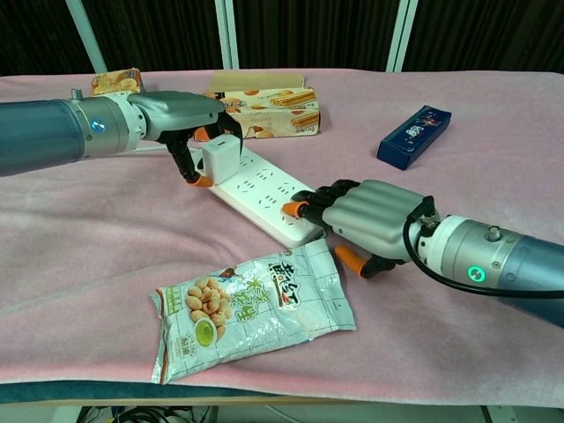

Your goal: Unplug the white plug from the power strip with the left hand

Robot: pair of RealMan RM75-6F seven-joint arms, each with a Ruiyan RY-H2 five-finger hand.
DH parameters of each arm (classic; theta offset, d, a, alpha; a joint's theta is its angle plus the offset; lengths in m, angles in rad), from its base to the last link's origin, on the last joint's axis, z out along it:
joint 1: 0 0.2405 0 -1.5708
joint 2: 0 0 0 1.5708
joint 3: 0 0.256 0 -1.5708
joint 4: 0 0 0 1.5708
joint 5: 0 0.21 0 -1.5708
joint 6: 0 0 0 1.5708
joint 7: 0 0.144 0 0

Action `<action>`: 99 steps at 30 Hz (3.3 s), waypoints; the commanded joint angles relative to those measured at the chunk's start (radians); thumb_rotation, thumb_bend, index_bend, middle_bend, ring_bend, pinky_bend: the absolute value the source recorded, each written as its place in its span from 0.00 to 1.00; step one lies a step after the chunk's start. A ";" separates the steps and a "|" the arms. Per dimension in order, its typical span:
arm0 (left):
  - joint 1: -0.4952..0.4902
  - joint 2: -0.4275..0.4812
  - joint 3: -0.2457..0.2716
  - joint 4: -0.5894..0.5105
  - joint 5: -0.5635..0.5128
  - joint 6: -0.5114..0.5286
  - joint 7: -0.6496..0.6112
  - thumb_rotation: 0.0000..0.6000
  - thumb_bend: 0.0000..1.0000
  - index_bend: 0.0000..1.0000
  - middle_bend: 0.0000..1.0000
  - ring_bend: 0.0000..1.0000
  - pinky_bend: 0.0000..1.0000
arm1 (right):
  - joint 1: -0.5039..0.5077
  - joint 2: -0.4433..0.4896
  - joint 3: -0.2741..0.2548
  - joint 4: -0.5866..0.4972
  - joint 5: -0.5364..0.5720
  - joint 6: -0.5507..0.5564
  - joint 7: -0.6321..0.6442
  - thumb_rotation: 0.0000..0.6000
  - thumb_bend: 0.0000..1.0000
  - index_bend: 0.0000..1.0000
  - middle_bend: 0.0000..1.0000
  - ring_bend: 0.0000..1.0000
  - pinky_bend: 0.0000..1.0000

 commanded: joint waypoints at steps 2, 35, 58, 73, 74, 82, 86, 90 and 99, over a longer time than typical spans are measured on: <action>0.031 -0.029 0.015 0.058 0.111 0.057 -0.152 1.00 0.64 0.68 0.67 0.24 0.21 | 0.005 0.007 0.001 -0.008 0.017 -0.011 -0.010 1.00 0.62 0.05 0.06 0.07 0.06; 0.049 -0.019 -0.062 0.006 0.181 0.127 -0.457 1.00 0.64 0.70 0.69 0.26 0.23 | 0.025 0.027 -0.015 -0.036 0.060 -0.028 -0.043 1.00 0.62 0.06 0.07 0.07 0.06; 0.065 -0.042 -0.065 0.014 0.219 0.189 -0.498 1.00 0.64 0.70 0.69 0.26 0.23 | 0.041 0.042 -0.023 -0.055 0.090 -0.028 -0.085 1.00 0.62 0.07 0.08 0.09 0.06; 0.077 -0.031 -0.085 -0.004 0.203 0.195 -0.562 1.00 0.64 0.70 0.69 0.26 0.23 | 0.045 0.048 -0.019 -0.060 0.101 -0.011 -0.091 1.00 0.62 0.07 0.09 0.09 0.06; 0.077 -0.027 -0.085 -0.004 0.210 0.202 -0.555 1.00 0.64 0.70 0.69 0.26 0.23 | 0.045 0.050 -0.014 -0.062 0.102 -0.005 -0.087 1.00 0.62 0.07 0.09 0.09 0.06; 0.077 0.049 -0.063 -0.047 0.228 0.199 -0.388 1.00 0.64 0.70 0.69 0.26 0.23 | 0.037 0.087 0.030 -0.108 0.091 0.036 -0.009 1.00 0.61 0.07 0.09 0.09 0.07; 0.084 0.086 -0.055 -0.091 0.213 0.183 -0.325 1.00 0.64 0.70 0.69 0.26 0.23 | 0.030 0.113 0.052 -0.134 0.076 0.069 0.026 1.00 0.61 0.07 0.09 0.09 0.07; 0.097 0.114 -0.054 -0.132 0.196 0.178 -0.313 1.00 0.64 0.70 0.69 0.26 0.23 | 0.018 0.147 0.074 -0.164 0.069 0.099 0.068 1.00 0.61 0.07 0.08 0.09 0.06; 0.130 0.227 -0.005 -0.212 0.205 0.161 -0.224 1.00 0.64 0.70 0.69 0.26 0.23 | -0.030 0.266 0.077 -0.169 0.076 0.147 0.112 1.00 0.54 0.05 0.08 0.08 0.06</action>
